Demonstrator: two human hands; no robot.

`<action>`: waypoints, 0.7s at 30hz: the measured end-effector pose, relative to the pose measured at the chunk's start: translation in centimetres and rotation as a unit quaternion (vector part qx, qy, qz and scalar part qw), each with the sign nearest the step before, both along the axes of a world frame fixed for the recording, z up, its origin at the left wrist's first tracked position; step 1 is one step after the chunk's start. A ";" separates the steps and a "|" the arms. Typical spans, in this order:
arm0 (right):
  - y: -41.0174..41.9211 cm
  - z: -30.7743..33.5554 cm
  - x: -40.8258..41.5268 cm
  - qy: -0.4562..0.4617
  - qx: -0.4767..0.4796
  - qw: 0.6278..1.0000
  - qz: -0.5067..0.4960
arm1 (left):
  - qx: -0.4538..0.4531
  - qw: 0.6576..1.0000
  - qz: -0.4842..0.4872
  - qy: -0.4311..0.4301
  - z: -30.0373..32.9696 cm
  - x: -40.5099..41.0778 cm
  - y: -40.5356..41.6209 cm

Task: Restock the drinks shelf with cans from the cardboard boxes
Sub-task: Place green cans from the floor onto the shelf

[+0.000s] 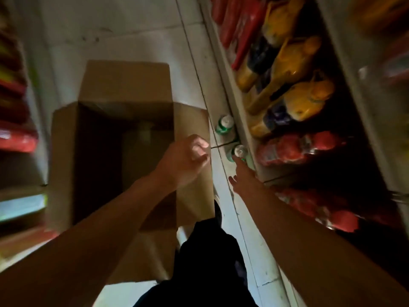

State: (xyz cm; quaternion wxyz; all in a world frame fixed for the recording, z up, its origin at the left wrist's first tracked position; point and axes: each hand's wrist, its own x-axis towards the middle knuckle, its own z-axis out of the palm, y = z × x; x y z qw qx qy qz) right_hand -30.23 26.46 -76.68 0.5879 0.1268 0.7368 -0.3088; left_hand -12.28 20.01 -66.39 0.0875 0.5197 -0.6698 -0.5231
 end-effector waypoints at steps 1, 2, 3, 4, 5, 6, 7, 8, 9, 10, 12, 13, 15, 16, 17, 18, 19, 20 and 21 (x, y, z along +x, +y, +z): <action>-0.3 -1.8 -0.1 -0.011 0.016 1.000 -0.022 | 0.014 1.000 0.004 0.005 -1.5 0.0 -0.1; -0.9 -3.2 -0.3 -0.008 0.025 0.999 -0.039 | 0.026 0.999 0.012 0.028 -2.9 0.1 -0.1; -1.3 -3.8 -0.8 -0.001 0.031 0.999 -0.043 | 0.028 0.998 0.016 0.051 -3.4 0.2 0.1; -1.9 -5.1 -1.1 -0.002 0.033 0.998 -0.049 | 0.023 0.998 0.014 0.059 -4.5 0.2 0.1; -2.5 -6.4 -1.3 -0.011 0.034 0.998 -0.058 | 0.017 0.999 0.000 0.050 -5.4 0.1 0.1; -3.0 -8.0 -1.5 -0.017 0.042 0.997 -0.070 | 0.021 0.999 -0.016 0.042 -6.0 0.1 0.2; -3.6 -9.4 -1.9 -0.016 0.043 0.994 -0.096 | 0.033 0.998 -0.037 0.038 -6.8 -0.4 -0.2; -4.2 -9.9 -1.7 -0.010 0.030 0.992 -0.120 | 0.040 0.997 -0.050 0.038 -6.7 -0.7 -0.2; -5.0 -10.5 -1.5 0.007 0.008 0.990 -0.142 | 0.041 0.997 -0.054 0.041 -6.8 -1.0 -0.4; -5.7 -10.9 -1.3 0.023 -0.009 0.986 -0.163 | 0.042 0.997 -0.050 0.047 -6.8 -1.2 -0.4; -6.9 -11.2 -1.0 0.041 -0.027 0.978 -0.201 | 0.037 0.997 -0.031 0.066 -6.9 -1.6 -0.5; -7.5 -11.5 -1.1 0.039 -0.028 0.977 -0.210 | 0.034 0.997 -0.016 0.073 -7.0 -1.7 -0.7; -7.8 -11.7 -1.4 0.030 -0.025 0.973 -0.228 | 0.040 0.996 0.010 0.081 -7.2 -1.7 -0.7; -7.9 -11.8 -1.8 0.035 -0.027 0.972 -0.229 | 0.045 0.996 0.017 0.080 -7.2 -1.8 -0.8; -7.6 -11.7 -2.0 0.040 -0.039 0.975 -0.214 | 0.050 0.996 0.017 0.078 -7.2 -1.8 -0.8; -7.3 -11.5 -2.0 0.042 -0.045 0.979 -0.195 | 0.053 0.995 0.020 0.080 -7.2 -1.8 -0.8; -6.9 -11.3 -1.9 0.054 -0.037 0.980 -0.190 | 0.053 0.995 0.021 0.079 -7.2 -1.8 -0.8; -6.3 -10.9 -1.6 0.071 -0.021 0.978 -0.197 | 0.053 0.995 0.025 0.080 -7.0 -1.7 -0.8; -5.6 -10.2 -1.3 0.090 -0.006 0.974 -0.210 | 0.054 0.995 0.030 0.074 -6.6 -1.6 -0.8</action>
